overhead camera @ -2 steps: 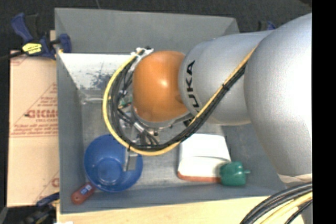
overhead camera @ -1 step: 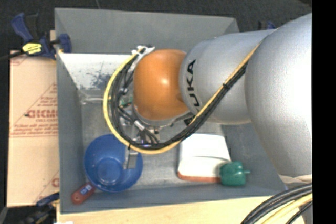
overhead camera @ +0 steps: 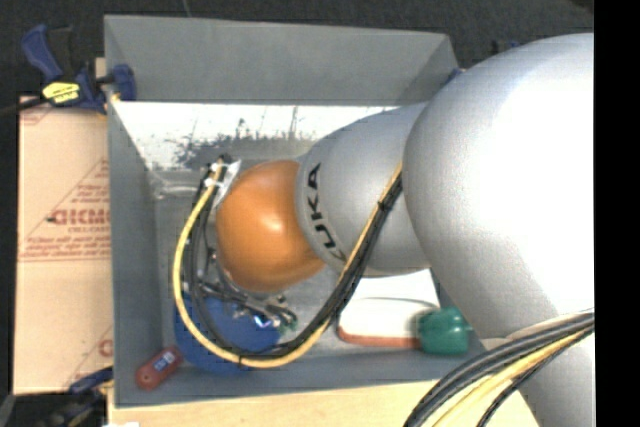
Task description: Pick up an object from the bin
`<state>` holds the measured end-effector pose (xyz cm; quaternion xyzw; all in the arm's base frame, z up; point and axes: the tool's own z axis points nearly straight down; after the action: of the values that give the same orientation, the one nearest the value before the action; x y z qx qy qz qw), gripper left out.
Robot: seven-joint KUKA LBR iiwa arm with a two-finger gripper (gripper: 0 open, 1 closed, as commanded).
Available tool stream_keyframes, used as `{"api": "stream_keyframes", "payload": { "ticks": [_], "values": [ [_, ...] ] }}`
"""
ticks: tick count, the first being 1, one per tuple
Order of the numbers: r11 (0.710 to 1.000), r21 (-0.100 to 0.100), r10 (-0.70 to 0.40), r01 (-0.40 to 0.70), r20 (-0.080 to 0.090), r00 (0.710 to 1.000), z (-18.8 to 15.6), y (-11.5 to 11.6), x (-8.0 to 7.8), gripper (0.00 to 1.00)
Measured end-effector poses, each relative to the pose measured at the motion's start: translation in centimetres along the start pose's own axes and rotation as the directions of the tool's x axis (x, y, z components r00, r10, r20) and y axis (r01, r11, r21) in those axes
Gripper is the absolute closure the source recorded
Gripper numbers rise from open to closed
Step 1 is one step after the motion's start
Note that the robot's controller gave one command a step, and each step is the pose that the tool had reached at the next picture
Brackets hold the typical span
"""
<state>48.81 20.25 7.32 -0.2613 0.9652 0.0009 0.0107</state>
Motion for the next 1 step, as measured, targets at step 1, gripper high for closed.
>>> {"api": "stream_keyframes", "payload": {
  "ticks": [1],
  "values": [
    [0.997, -0.003, 0.08, -0.08, -0.016, 0.997, -5.17, 0.24, 0.26, 0.0]
  ]
}}
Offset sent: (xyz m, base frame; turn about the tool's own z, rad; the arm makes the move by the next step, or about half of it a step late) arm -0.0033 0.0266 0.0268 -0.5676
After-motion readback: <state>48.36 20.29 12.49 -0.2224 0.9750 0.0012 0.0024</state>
